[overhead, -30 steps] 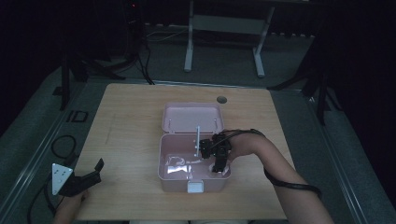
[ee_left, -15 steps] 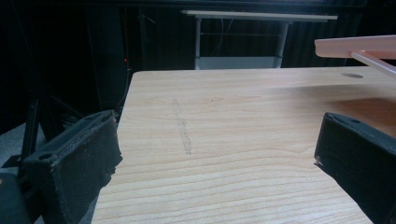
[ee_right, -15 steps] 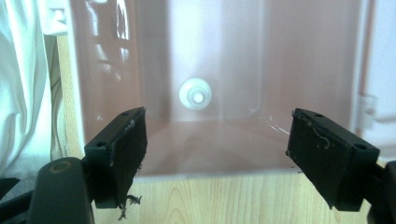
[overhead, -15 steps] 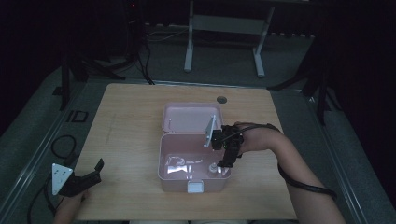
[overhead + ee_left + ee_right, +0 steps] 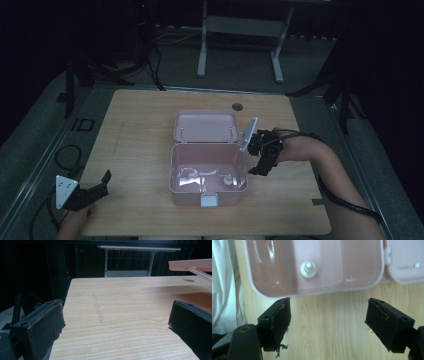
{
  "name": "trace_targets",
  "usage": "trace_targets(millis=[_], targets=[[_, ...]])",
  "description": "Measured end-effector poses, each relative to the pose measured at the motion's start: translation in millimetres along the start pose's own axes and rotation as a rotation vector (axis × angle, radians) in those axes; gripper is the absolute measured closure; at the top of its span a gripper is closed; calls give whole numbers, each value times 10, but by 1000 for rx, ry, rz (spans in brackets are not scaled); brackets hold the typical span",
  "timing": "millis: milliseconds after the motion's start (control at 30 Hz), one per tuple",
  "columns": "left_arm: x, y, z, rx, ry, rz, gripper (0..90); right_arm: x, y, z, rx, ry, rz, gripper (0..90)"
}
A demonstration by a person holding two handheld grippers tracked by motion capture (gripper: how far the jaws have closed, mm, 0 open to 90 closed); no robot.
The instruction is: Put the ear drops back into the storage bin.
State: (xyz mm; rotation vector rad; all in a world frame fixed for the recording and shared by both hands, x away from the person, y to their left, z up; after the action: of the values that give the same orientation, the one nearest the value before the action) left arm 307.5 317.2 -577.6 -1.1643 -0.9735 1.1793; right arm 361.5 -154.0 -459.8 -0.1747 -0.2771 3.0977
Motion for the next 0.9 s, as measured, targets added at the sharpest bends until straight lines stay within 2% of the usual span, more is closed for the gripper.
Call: trace_targets(millis=[200,367,533,667,900], targets=[[0,1,1,0,0,-2,4,24,181,-131,-16,-27,-39,200],[0,1,1,1,0,-2,4,47,333,-345,-13,-44,-67,214],[1,1,1,0,0,-2,4,44,470,-528,-18,-61,-121,214],[-1,1,0,1,0,-3,4,22,575,-687,-2,-55,-167,206],[-1,1,2,1,1,-3,4,21,678,-911,-59,-40,-221,193]])
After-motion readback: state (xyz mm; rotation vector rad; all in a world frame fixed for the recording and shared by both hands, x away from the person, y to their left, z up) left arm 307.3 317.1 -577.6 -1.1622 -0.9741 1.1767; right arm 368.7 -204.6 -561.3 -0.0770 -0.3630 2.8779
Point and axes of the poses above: each handheld gripper's, and its own axes: z roughly backward along the jaws, y roughly out of its underside, x roughly to its left, the point moved 9 cm from there along -z, roughly forward along the jaws, and after that the axes turned 1 degree about x, right-handed, at the moved point
